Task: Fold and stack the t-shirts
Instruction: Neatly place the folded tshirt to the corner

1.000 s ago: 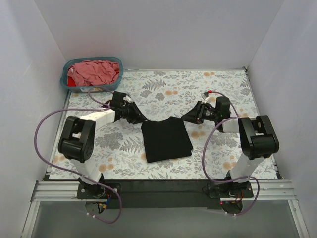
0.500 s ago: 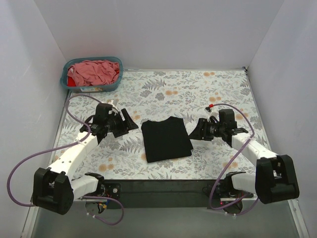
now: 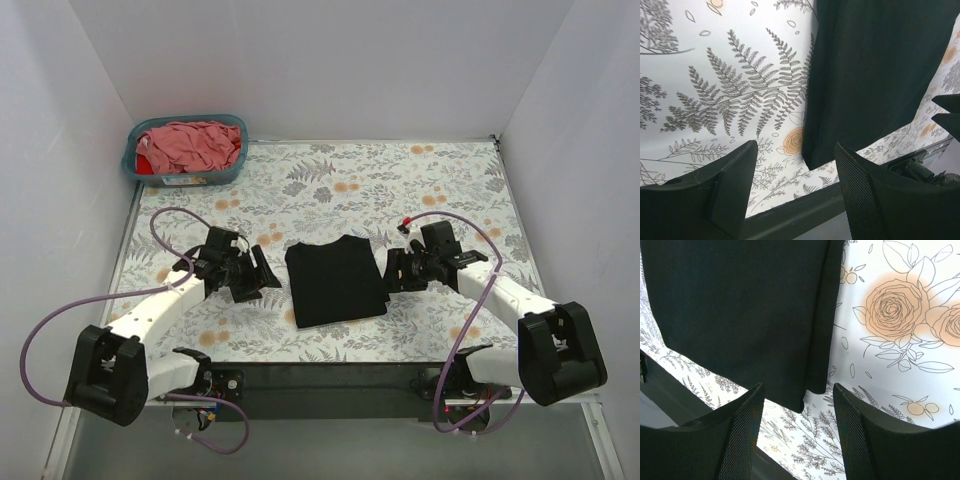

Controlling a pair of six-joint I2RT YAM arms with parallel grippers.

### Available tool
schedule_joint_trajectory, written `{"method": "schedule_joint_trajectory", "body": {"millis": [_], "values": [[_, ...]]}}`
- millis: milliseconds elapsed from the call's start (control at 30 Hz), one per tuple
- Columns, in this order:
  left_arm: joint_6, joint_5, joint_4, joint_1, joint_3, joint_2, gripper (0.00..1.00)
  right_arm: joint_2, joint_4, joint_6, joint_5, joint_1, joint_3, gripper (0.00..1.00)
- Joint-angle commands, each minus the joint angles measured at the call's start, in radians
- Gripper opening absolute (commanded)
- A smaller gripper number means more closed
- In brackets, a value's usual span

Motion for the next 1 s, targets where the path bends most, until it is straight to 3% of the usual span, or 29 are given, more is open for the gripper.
{"method": "schedule_joint_trajectory", "body": {"millis": [0, 333, 700, 800, 833, 867, 967], "values": [[-0.036, 0.006, 0.025, -0.037, 0.027, 0.024, 0.61, 0.017, -0.012, 0.000, 0.039, 0.026, 0.050, 0.64], [-0.084, -0.022, 0.057, -0.108, 0.045, 0.122, 0.57, 0.114, -0.012, 0.014, 0.078, 0.099, 0.087, 0.64], [-0.154, -0.056, 0.137, -0.214, 0.120, 0.346, 0.51, -0.003, -0.056, 0.011, 0.131, 0.106, 0.092, 0.64], [-0.167, -0.076, 0.144, -0.216, 0.132, 0.393, 0.39, -0.033, -0.067, 0.011, 0.136, 0.106, 0.092, 0.64], [-0.168, -0.083, 0.143, -0.217, 0.137, 0.403, 0.32, -0.038, -0.072, 0.011, 0.138, 0.105, 0.092, 0.64], [-0.174, -0.091, 0.138, -0.216, 0.139, 0.409, 0.19, -0.044, -0.073, 0.011, 0.139, 0.105, 0.092, 0.64], [-0.162, -0.167, 0.079, -0.209, 0.171, 0.429, 0.00, -0.064, -0.079, 0.010, 0.139, 0.106, 0.096, 0.64]]}}
